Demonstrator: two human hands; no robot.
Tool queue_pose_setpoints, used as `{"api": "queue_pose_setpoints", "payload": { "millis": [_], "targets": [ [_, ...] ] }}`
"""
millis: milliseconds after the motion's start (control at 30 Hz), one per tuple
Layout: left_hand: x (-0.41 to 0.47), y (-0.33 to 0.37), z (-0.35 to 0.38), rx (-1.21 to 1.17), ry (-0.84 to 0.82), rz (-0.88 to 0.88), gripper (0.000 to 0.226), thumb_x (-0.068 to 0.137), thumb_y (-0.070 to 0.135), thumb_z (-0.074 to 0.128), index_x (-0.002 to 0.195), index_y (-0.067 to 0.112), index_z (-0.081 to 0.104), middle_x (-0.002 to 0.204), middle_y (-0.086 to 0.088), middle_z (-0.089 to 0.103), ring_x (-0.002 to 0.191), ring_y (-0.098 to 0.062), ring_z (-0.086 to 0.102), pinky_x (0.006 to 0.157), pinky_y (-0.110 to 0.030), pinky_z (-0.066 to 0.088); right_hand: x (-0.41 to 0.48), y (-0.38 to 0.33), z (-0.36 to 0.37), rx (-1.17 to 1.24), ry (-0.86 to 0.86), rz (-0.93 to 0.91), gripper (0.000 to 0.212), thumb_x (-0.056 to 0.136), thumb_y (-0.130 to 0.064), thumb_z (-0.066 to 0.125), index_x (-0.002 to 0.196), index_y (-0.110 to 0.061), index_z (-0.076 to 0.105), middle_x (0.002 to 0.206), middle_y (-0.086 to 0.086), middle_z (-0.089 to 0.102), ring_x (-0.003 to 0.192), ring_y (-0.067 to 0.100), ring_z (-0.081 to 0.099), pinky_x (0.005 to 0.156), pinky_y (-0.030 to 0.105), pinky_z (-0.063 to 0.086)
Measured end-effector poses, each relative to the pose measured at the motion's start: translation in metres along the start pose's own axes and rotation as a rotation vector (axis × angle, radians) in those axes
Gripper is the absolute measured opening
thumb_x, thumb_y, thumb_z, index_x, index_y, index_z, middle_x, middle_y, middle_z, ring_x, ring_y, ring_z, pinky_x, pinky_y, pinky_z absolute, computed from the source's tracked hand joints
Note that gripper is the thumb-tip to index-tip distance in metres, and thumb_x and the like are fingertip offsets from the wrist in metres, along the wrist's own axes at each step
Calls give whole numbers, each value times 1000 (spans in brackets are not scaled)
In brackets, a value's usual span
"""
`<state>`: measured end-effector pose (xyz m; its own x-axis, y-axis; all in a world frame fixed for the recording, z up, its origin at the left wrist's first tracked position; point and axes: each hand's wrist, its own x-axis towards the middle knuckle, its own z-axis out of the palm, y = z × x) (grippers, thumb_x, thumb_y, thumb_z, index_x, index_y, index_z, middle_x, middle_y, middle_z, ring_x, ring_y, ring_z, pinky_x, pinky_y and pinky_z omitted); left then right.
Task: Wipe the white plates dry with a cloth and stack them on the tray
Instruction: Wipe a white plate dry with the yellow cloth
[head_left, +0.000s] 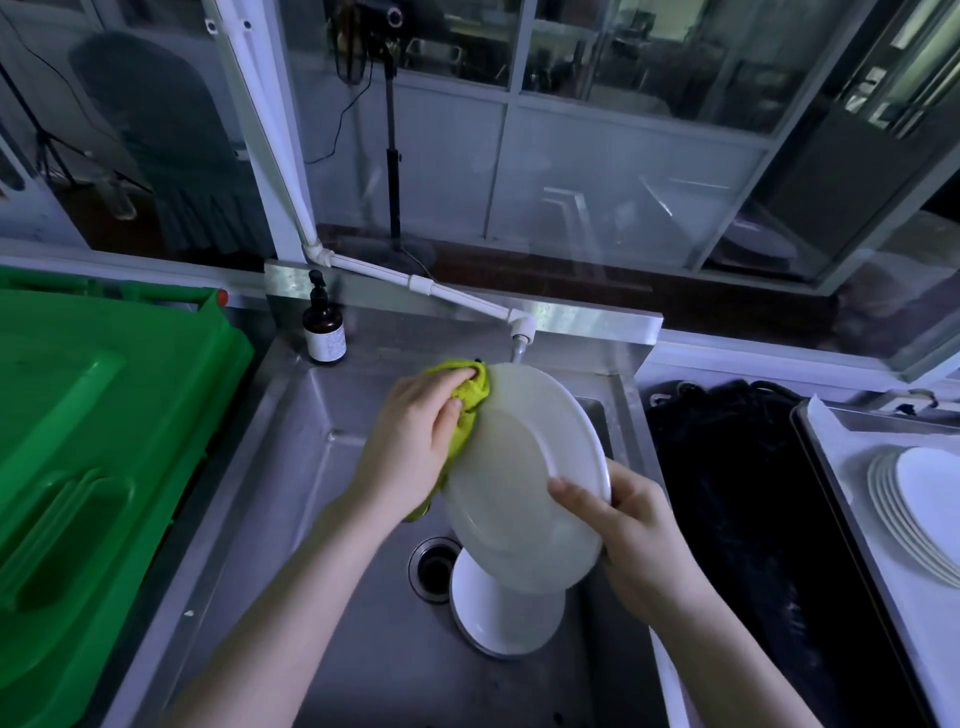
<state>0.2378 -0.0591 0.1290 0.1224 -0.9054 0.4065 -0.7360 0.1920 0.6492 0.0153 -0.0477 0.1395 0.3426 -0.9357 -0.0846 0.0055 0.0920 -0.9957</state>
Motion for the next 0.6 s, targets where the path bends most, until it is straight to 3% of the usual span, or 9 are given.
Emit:
{"api": "queue_pose_setpoints", "payload": {
  "millis": [133,267,333,467,600],
  "targets": [
    [-9,8,-1,81,-2,116,30,95,10,49,120,7,67,114,-7,69,96,-34,58,84,-39,45,-2,1,-2,8,9,45,29,80,-34,77,98,-11,75,96,20,75,88,33,72,74,45,56],
    [-3,25,3,96,-32,253,34,96,15,46,123,10,66,117,-2,68,102,-29,57,87,-39,48,7,1,7,34,40,33,21,83,-23,71,98,-9,76,98,26,73,89,38,70,78,52,54],
    [2,18,3,73,-29,214,31,95,9,50,122,8,66,116,-4,69,102,-30,57,89,-36,45,8,-2,5,97,55,37,22,80,-22,73,98,-10,76,97,24,74,87,35,71,75,48,56],
    [-7,-11,3,17,-14,-33,32,94,-1,56,124,7,65,116,-11,69,103,-34,60,88,-31,42,4,-5,-13,245,96,79,29,73,-26,77,96,-8,77,100,22,74,87,31,72,70,39,60],
    [-31,-3,7,40,-26,51,31,93,11,51,120,10,67,114,-2,71,91,-27,59,80,-23,40,4,0,-19,352,161,111,19,81,-17,74,97,-7,77,106,23,73,91,30,73,69,36,60]
  ]
}}
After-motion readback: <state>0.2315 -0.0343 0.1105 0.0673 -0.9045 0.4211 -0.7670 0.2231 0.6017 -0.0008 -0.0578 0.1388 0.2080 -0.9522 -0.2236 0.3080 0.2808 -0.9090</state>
